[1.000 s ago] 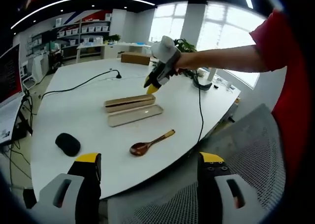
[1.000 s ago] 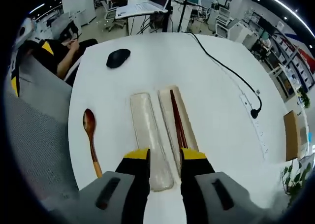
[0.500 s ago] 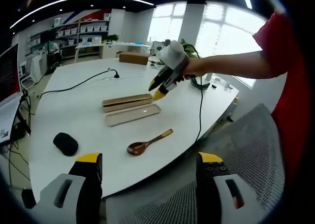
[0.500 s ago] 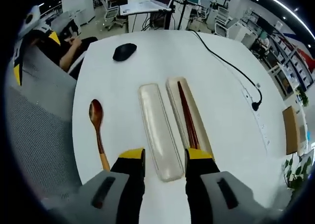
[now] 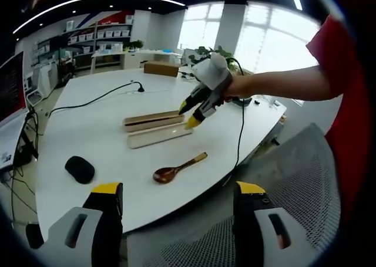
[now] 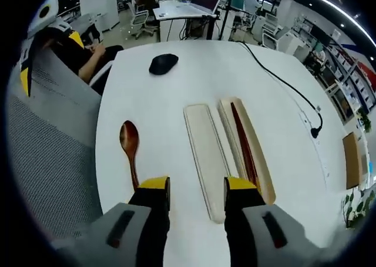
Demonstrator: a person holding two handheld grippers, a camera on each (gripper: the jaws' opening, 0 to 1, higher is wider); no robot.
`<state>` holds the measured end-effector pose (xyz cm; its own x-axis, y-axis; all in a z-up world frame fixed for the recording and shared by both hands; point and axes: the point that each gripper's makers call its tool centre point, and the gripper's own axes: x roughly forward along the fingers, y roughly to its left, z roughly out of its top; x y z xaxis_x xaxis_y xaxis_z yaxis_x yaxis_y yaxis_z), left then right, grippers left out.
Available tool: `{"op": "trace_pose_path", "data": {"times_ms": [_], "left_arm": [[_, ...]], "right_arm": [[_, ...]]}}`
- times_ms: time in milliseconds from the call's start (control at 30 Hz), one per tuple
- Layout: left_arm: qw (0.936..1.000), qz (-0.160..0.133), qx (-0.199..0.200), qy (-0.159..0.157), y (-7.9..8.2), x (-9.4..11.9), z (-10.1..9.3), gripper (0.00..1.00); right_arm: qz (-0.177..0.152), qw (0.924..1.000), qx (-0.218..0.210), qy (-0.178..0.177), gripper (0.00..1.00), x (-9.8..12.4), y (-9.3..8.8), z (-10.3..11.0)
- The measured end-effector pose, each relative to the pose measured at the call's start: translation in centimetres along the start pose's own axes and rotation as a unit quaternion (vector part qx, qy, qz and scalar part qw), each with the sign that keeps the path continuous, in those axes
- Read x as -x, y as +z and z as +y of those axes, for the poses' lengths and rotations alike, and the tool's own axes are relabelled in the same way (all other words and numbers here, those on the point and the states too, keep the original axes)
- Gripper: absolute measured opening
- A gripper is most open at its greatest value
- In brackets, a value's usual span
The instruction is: Arrange the utensils inside the cutlery case until each visible utensil rests in its matching compartment.
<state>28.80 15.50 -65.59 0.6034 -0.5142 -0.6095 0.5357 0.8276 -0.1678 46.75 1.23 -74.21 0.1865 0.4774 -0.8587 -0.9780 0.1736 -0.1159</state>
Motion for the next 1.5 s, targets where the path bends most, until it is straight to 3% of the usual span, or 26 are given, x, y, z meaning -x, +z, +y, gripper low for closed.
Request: {"op": "trace_pose_path", "data": {"times_ms": [167, 300, 467, 567, 700, 800, 900, 1067, 1400, 1500], "left_arm": [[0.9999, -0.006, -0.013, -0.008, 0.4, -0.1, -0.3, 0.73], [0.9999, 0.009, -0.009, -0.010, -0.4, -0.1, -0.3, 0.77], [0.9999, 0.010, 0.001, -0.010, -0.5, -0.1, -0.4, 0.73], [0.9999, 0.013, -0.002, -0.006, -0.6, -0.1, -0.3, 0.74], [1.0000, -0.006, 0.003, -0.002, 0.2, 0.1, 0.1, 0.75], [1.0000, 0.000, 0.005, -0.006, 0.3, -0.3, 0.1, 0.77], [0.9999, 0.016, -0.002, -0.004, -0.5, -0.2, -0.2, 0.77], [0.9998, 0.007, 0.006, 0.015, -0.3, 0.1, 0.5, 0.77], [0.9998, 0.016, 0.002, 0.008, -0.4, -0.1, 0.5, 0.77], [0.9998, 0.016, 0.000, 0.008, -0.3, -0.1, 0.4, 0.77]], "right_arm": [[0.000, 1.0000, 0.001, -0.001, 0.34, 0.1, -0.2, 0.5], [-0.022, 0.9994, -0.027, -0.002, 0.30, -0.1, 0.1, 1.3], [-0.020, 0.9997, -0.014, -0.006, 0.24, -1.0, -0.2, 2.2], [-0.011, 0.9999, -0.002, 0.003, 0.26, -1.7, -0.1, 3.6], [-0.010, 0.9999, -0.007, 0.005, 0.29, -1.9, 0.3, 3.5], [-0.021, 0.9997, -0.008, 0.011, 0.30, -2.1, 1.0, 3.6], [-0.030, 0.9993, 0.009, 0.019, 0.26, -2.4, 1.3, 4.2], [-0.036, 0.9991, 0.008, 0.022, 0.22, -3.5, 1.4, 4.8], [-0.041, 0.9984, 0.014, 0.036, 0.25, -4.0, 0.4, 6.5], [-0.049, 0.9978, -0.011, 0.042, 0.23, -3.6, 0.2, 7.1]]}}
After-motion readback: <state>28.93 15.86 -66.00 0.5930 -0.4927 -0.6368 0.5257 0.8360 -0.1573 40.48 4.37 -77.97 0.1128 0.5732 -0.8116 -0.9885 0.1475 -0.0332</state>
